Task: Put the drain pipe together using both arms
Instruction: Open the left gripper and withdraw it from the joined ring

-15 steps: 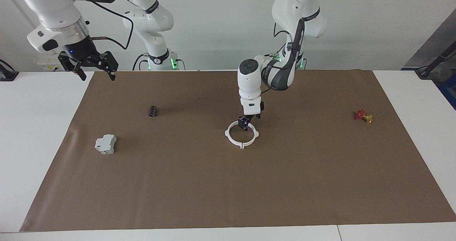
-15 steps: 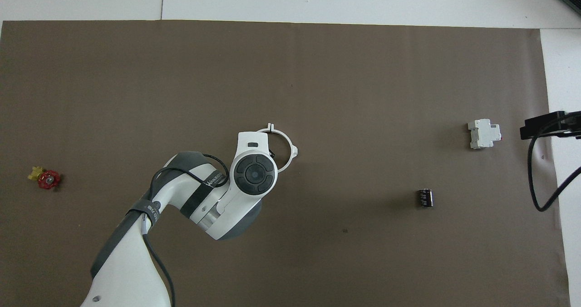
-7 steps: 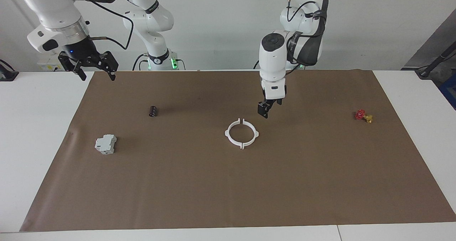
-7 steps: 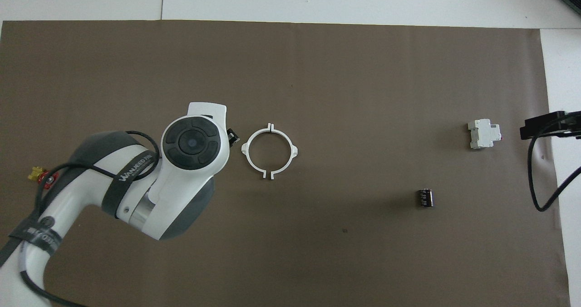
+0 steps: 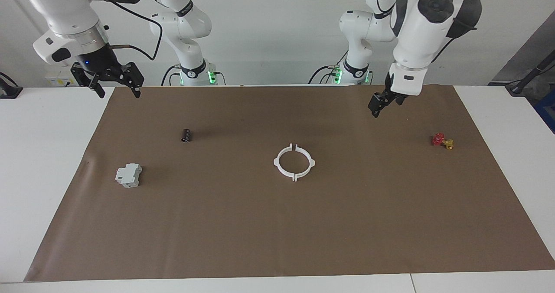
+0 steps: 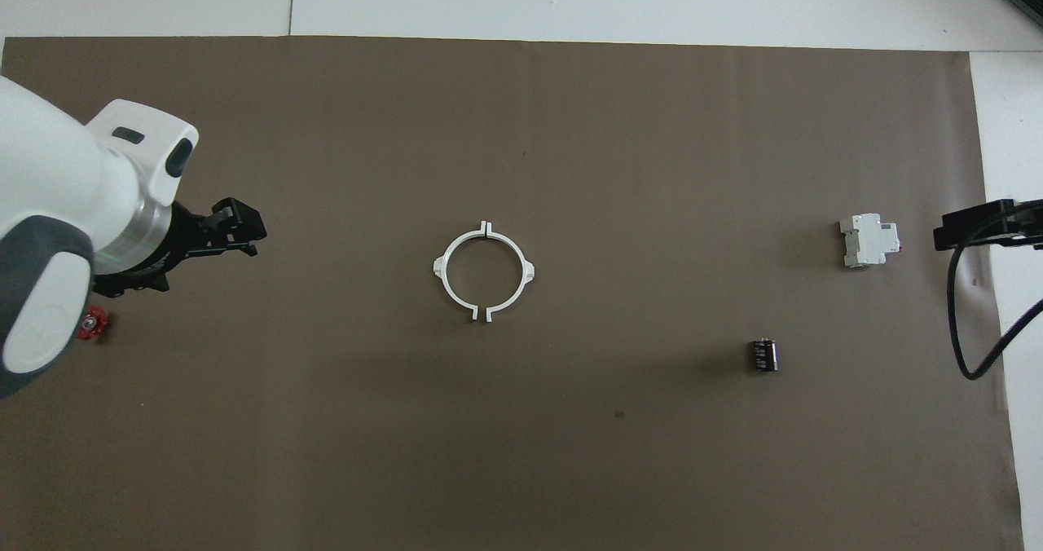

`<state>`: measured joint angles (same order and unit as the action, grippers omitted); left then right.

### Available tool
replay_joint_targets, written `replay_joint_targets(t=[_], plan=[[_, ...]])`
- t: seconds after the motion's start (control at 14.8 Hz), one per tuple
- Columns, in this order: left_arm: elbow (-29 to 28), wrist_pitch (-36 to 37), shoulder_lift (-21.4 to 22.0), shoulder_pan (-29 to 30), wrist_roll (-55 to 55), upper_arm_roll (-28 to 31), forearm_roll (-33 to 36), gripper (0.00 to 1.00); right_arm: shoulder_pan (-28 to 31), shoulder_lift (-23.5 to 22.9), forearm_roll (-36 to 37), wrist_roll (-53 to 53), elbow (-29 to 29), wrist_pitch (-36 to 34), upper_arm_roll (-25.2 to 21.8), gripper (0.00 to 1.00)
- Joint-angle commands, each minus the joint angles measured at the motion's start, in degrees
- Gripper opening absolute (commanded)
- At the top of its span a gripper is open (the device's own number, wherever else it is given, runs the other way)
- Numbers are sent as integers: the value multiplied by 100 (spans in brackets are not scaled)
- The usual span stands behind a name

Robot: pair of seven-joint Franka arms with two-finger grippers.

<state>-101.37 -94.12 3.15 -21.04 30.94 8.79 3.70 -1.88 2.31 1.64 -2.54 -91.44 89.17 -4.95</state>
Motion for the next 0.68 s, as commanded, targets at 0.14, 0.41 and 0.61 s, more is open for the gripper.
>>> replay_joint_targets(t=[0.14, 0.41, 0.61], plan=[[-58, 202, 107, 881, -2517, 0, -115, 100, 38, 59, 12, -89, -76, 47, 29, 100], [-461, -34, 299, 1181, -3233, 18, -150, 100, 38, 59, 12, -89, -76, 47, 29, 100], [-770, -580, 405, 1172, -3305, 27, -150, 100, 38, 59, 12, -89, -76, 47, 29, 100]])
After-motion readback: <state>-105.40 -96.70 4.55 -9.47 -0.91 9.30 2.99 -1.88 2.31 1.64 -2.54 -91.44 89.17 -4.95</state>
